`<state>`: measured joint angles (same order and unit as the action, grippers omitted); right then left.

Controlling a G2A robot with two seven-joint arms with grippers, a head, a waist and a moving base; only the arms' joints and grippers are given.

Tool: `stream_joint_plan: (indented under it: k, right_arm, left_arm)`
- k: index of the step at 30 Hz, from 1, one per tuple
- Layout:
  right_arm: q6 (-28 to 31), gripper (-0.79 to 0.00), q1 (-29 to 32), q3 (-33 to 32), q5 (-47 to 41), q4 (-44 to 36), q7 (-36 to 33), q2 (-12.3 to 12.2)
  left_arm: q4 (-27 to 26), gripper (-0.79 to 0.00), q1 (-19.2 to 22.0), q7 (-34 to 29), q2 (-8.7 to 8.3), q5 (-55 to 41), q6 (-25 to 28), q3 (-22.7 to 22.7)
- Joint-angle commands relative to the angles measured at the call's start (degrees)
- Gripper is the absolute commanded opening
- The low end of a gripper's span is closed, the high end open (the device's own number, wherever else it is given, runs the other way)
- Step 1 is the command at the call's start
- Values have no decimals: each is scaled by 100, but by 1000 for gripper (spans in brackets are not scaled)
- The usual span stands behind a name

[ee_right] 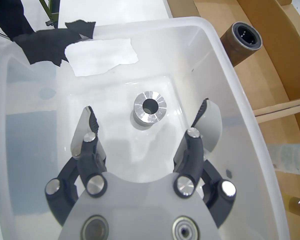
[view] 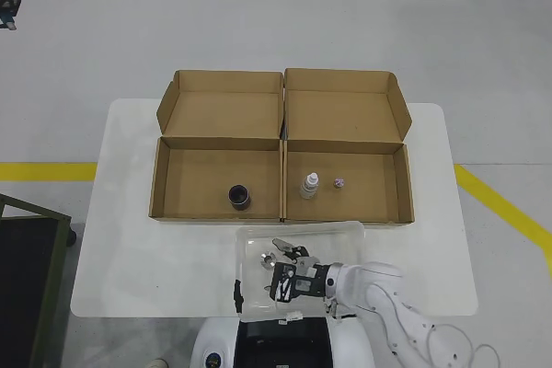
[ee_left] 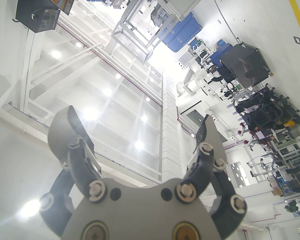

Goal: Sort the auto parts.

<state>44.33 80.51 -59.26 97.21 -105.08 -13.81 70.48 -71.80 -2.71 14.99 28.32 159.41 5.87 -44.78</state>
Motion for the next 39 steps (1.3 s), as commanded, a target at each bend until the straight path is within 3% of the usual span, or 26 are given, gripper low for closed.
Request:
stream_joint_plan:
  k: [1, 6, 11, 14, 16, 25, 39]
  right_arm:
    - [-74, -194, -52, 72, 34, 96, 37, 7]
    - [-276, -388, -251, 293, 32, 345, 85, 49]
    - [-433, -428, -411, 434, -46, 553, 69, 84]
    - [-475, -582, -481, 477, -73, 634, 78, 92]
    - [-484, -785, -507, 474, -72, 656, 98, 88]
    - [-435, -785, -215, 62, -546, 68, 264, -11]
    - [-885, -785, 328, -534, -2621, -1279, 470, -69]
  left_arm:
    - [0, 0, 0, -1, 0, 0, 0, 0]
    - [0, 0, 0, -1, 0, 0, 0, 0]
    - [0, 0, 0, -1, 0, 0, 0, 0]
    - [0, 0, 0, -1, 0, 0, 0, 0]
    - [0, 0, 0, -1, 0, 0, 0, 0]
    - [0, 0, 0, -1, 0, 0, 0, 0]
    - [0, 0, 0, -1, 0, 0, 0, 0]
